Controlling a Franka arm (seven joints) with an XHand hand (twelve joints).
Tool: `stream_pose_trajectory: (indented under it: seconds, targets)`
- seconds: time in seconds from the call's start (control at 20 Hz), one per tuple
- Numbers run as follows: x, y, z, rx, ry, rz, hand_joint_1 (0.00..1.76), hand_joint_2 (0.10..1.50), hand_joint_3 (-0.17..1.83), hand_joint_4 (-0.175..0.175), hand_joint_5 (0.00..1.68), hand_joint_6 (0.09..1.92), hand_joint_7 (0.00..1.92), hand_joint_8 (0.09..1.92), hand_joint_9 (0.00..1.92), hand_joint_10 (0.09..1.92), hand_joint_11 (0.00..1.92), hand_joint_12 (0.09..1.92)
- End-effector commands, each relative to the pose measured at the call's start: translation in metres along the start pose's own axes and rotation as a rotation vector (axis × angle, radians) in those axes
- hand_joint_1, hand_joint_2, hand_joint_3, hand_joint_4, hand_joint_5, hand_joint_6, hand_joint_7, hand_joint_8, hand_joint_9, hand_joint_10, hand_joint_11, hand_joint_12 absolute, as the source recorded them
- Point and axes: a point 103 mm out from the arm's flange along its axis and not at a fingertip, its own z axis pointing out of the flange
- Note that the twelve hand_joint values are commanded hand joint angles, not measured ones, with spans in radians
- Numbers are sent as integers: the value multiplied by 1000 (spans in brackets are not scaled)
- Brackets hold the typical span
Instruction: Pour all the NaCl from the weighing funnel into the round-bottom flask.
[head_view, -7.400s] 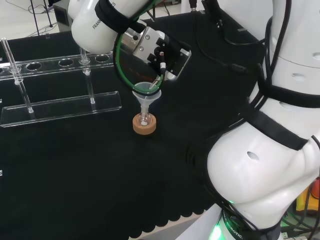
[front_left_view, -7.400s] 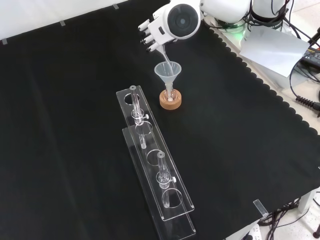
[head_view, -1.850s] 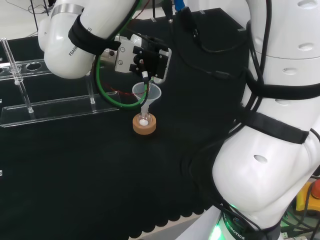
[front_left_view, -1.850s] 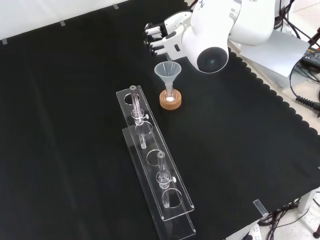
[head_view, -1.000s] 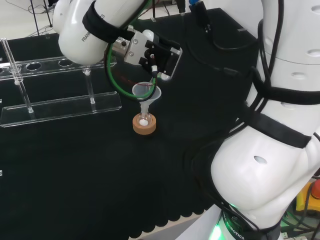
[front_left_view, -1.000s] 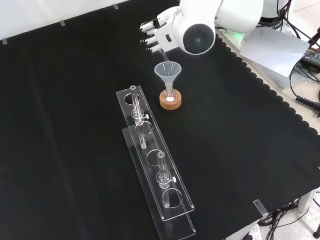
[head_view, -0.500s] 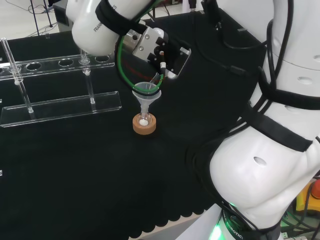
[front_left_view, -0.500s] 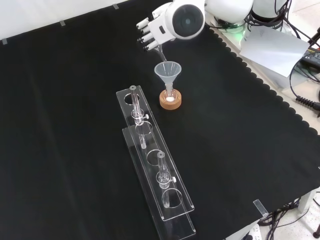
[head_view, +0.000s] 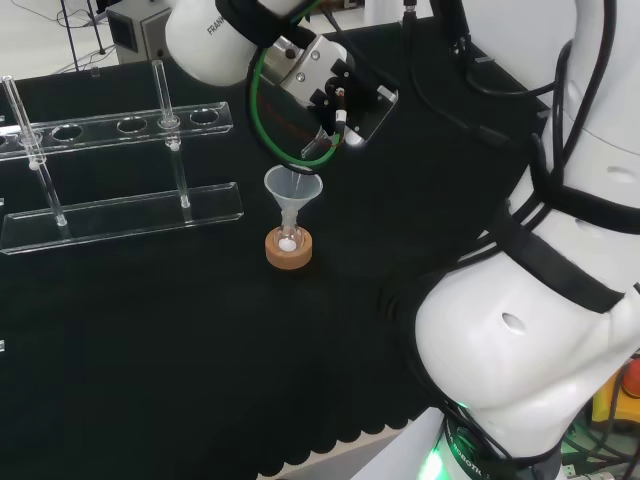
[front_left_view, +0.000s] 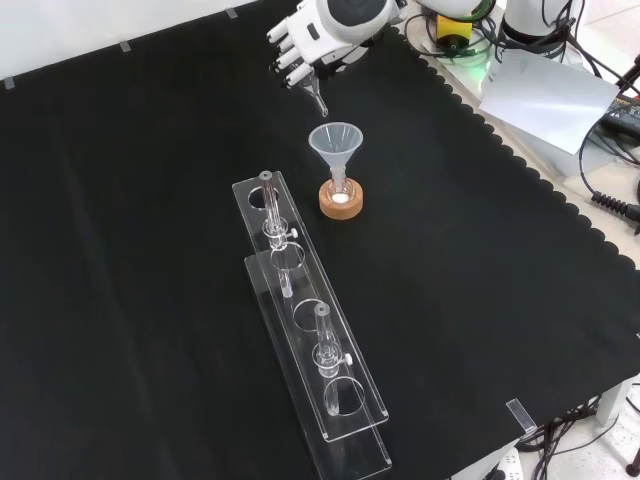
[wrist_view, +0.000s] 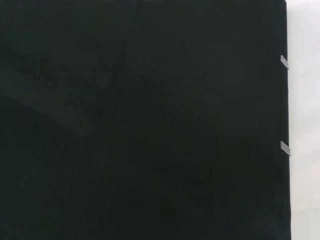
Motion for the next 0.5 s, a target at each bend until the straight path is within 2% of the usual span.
stream_pose_trajectory:
  seconds: [0.05, 0.5]
  targets:
    - [-4, 10, 26, 12, 116, -30, 1052, 1149, -175, 175, 1072, 915, 550, 594, 910, 428, 601, 1195]
    - [-10, 17, 37, 16, 174, -34, 1051, 1151, -175, 175, 1067, 923, 549, 593, 909, 427, 594, 1197]
